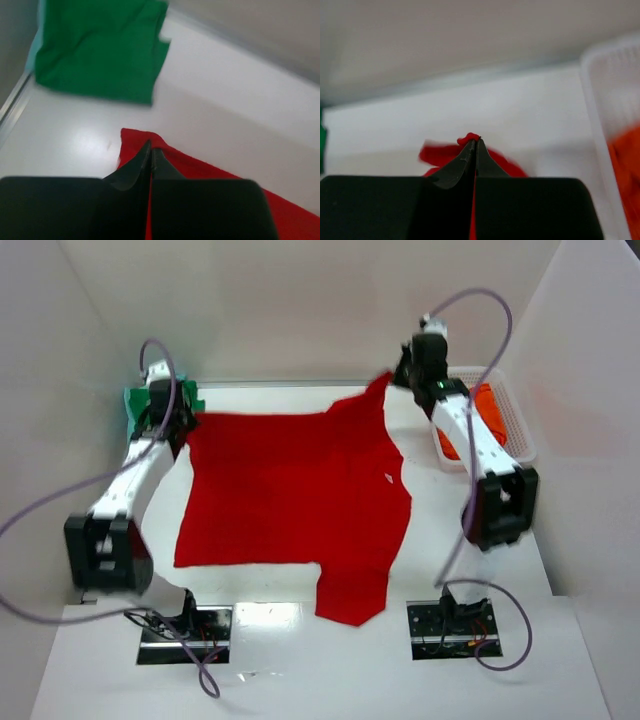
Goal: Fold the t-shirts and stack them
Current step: Flatten out the tshirt, then fold the flattened tshirt in 1/3 of the way
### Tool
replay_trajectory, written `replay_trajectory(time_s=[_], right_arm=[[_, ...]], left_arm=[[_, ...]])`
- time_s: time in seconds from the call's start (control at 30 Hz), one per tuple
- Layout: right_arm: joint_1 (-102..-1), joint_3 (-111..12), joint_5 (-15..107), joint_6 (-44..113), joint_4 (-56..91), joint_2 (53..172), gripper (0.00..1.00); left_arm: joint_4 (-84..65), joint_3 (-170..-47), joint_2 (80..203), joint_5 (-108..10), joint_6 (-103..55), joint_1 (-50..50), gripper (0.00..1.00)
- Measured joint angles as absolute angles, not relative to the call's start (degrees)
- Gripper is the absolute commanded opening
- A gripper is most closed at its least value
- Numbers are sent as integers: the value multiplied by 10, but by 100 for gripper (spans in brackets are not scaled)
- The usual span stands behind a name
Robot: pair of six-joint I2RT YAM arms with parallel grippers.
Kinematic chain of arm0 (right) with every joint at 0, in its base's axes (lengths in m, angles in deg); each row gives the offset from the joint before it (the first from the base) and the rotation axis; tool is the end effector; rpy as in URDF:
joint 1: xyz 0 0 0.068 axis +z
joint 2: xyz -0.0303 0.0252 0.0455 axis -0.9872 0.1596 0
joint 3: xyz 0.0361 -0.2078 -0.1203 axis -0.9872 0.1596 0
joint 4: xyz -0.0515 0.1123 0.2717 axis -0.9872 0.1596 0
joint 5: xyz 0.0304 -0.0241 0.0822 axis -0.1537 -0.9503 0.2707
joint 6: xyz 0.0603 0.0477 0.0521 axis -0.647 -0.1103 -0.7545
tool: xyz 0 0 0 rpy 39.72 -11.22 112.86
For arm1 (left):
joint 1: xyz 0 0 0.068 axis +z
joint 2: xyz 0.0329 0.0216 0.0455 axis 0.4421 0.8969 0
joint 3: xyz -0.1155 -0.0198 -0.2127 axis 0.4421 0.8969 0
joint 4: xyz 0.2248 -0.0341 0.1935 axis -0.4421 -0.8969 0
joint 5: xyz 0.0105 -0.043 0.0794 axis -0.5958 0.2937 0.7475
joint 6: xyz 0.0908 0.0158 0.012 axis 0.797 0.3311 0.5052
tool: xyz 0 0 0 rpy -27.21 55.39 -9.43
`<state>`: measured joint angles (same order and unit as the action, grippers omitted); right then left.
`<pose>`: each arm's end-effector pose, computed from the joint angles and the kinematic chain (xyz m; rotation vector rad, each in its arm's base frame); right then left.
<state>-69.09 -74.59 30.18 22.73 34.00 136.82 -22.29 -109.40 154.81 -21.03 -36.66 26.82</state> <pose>0.5084 0.0934 0.3149 0.2163 1.9436 0.2128 0.4422 0.0323 0.2606 -0.6340 1.8958 0.0800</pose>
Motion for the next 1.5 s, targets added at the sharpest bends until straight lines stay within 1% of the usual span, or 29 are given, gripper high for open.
replay_trajectory(time_s=[0.03, 0.1, 0.3, 0.53, 0.77, 0.97, 1.07, 1.27, 1.37, 1.5], right_arm=[[-691, -805, 303, 227, 319, 1414, 0], [-691, -873, 302, 227, 306, 1478, 0], [-689, -1001, 305, 226, 361, 1600, 0], [-678, -1050, 308, 226, 386, 1621, 0], [-676, -1058, 315, 224, 387, 1620, 0], [-674, -1010, 323, 211, 372, 1588, 0], [-674, -927, 331, 196, 354, 1542, 0], [-671, -820, 351, 162, 327, 1490, 0], [-669, -782, 366, 144, 312, 1471, 0], [-653, -726, 378, 120, 290, 1434, 0]], left_arm=[[-196, -1135, 1597, -212, -367, 270, 0], [-163, -1184, 1677, -222, -367, 276, 0], [-176, -1224, 1799, -257, -364, 317, 0], [-182, -1285, 1823, -283, -350, 327, 0], [-186, -1292, 1823, -317, -336, 327, 0], [-217, -1327, 1823, -338, -319, 328, 0], [-220, -1335, 1823, -345, -316, 328, 0], [-237, -1334, 1823, -349, -303, 331, 0], [-240, -1323, 1821, -352, -299, 335, 0], [-245, -1280, 1807, -356, -291, 342, 0]])
